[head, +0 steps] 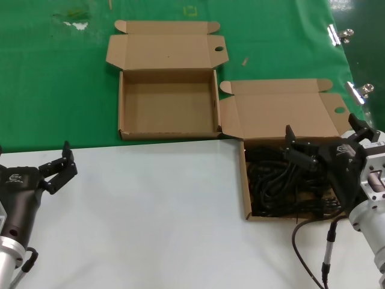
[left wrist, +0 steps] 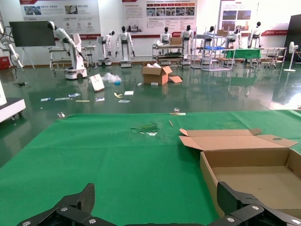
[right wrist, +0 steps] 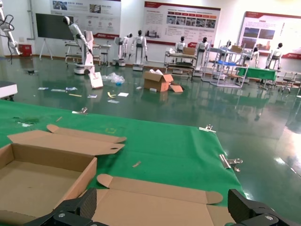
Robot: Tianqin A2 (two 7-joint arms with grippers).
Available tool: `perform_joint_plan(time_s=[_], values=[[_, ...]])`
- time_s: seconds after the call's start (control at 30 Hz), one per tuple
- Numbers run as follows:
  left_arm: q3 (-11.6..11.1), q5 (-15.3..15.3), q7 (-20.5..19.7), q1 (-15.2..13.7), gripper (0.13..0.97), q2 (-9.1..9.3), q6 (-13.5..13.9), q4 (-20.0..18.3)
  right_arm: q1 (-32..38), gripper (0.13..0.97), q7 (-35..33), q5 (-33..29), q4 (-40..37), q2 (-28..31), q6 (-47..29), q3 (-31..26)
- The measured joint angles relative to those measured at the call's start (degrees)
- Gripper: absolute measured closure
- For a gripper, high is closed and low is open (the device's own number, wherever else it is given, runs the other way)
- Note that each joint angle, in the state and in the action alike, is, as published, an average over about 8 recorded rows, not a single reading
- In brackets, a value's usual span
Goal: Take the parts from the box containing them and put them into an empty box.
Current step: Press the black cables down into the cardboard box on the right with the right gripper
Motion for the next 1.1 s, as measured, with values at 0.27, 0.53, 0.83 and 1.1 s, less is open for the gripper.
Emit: perform_joint_plan(time_s=[0.27, 0.53, 0.83, 1.1], values=[[0.0, 0.0, 0.0, 0.0, 0.244, 0.00, 0.0, 0.0, -0.2, 0.129, 0.0, 0.1, 0.1, -0.2, 0.1, 0.3], [0.0, 0.0, 0.0, 0.0, 0.371, 0.00, 0.0, 0.0, -0.7, 0.129, -0.2, -0.2, 0.4, 1.2, 0.7, -0.7], [0.0, 0.0, 0.0, 0.0, 0.528, 0.00, 0.0, 0.0, 0.2, 0.129, 0.1, -0.3, 0.6, 7.6, 0.7, -3.8], [0.0, 0.0, 0.0, 0.0, 0.699, 0.00, 0.0, 0.0, 2.0, 0.129, 2.4, -0.1, 1.2, 16.2, -3.2, -7.0]])
